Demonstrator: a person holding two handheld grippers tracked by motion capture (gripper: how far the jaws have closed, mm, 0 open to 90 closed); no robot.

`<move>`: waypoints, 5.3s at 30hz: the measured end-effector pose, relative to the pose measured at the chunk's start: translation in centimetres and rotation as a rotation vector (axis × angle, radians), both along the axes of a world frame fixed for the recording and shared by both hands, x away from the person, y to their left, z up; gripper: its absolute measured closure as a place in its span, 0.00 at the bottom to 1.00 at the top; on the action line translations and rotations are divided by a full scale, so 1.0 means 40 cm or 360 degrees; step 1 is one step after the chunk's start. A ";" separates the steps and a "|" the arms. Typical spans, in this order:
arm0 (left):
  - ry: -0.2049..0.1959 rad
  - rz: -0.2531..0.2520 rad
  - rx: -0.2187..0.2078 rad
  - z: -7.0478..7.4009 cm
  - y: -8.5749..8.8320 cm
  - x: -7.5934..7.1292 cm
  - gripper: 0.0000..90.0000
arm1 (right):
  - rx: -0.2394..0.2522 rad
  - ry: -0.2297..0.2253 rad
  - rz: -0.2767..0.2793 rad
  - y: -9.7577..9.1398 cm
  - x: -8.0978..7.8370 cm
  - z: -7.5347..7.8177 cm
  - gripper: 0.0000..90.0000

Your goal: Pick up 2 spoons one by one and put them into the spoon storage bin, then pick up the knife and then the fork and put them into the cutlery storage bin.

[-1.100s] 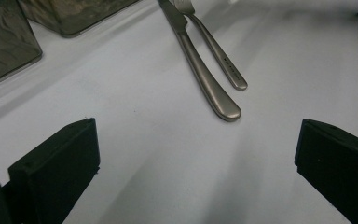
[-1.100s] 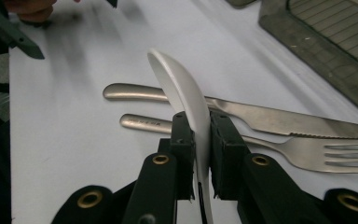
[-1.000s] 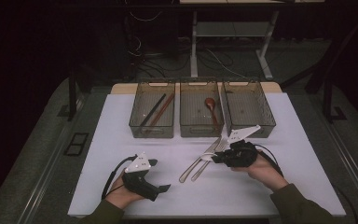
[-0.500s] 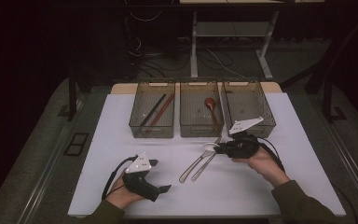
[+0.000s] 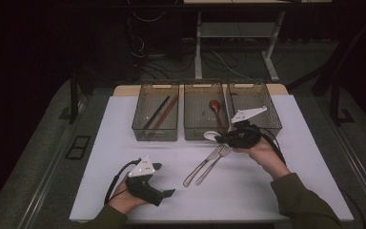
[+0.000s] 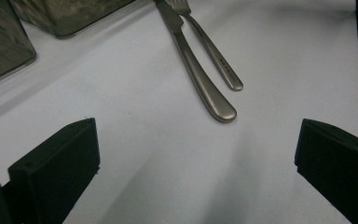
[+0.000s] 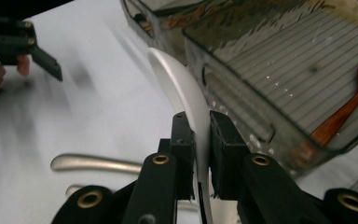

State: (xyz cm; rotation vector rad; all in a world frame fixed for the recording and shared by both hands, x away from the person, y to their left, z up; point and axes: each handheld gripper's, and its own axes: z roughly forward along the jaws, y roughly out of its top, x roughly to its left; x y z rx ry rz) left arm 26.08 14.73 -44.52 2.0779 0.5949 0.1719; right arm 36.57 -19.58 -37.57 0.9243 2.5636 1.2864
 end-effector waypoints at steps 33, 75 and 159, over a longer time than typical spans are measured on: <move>-0.0001 -0.0007 -0.0013 0.002 0.003 -0.002 0.00 | -0.0095 0.0105 -0.0175 0.126 0.252 -0.006 0.76; 0.0041 0.0107 0.0053 0.016 -0.020 0.011 0.00 | 0.0158 -0.0086 -0.0271 -0.127 -0.081 -0.064 0.21; 0.0024 0.0208 0.0206 0.016 -0.290 0.125 0.88 | 0.0138 -0.0055 -0.0262 -0.258 -0.239 -0.173 0.20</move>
